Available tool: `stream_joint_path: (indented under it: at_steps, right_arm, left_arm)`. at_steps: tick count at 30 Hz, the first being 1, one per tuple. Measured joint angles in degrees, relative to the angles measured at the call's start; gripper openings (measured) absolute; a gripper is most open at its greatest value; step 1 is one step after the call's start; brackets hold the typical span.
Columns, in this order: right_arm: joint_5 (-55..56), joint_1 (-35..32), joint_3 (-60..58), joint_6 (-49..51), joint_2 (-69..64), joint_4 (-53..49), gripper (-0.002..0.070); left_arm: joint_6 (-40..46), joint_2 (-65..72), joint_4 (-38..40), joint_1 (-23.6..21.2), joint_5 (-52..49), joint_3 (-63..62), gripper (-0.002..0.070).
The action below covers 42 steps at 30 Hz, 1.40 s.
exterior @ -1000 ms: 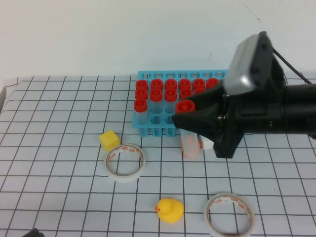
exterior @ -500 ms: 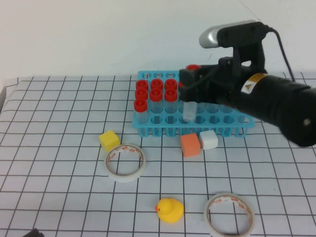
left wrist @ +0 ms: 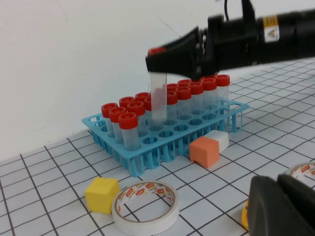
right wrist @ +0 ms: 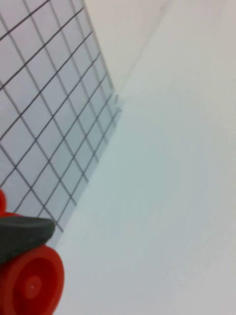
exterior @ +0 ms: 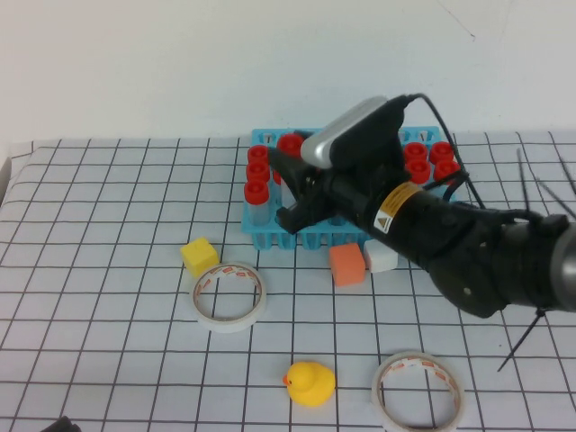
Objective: Place the test tubes
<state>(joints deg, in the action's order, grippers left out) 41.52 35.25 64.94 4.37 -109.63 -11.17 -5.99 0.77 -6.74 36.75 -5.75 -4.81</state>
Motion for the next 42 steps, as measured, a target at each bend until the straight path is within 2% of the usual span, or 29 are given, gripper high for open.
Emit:
stream_joint_path:
  at_steps: [15,23,42]
  right_arm:
    - [3.6,0.0,5.1,0.7,-7.7,4.1,0.0286]
    - [0.3,0.0,5.7,0.0,-8.2,4.1,0.0286]
    - [0.5,0.1,5.8,-1.4,-10.1,5.5,0.0286]
  left_arm:
    - [0.6,0.0,0.0,0.0,-0.1,0.0,-0.0001]
    - [1.2,0.0,0.0,0.0,-0.4,0.0,-0.0001]
    - [1.3,0.0,0.0,0.0,-2.3,0.0,-0.0001]
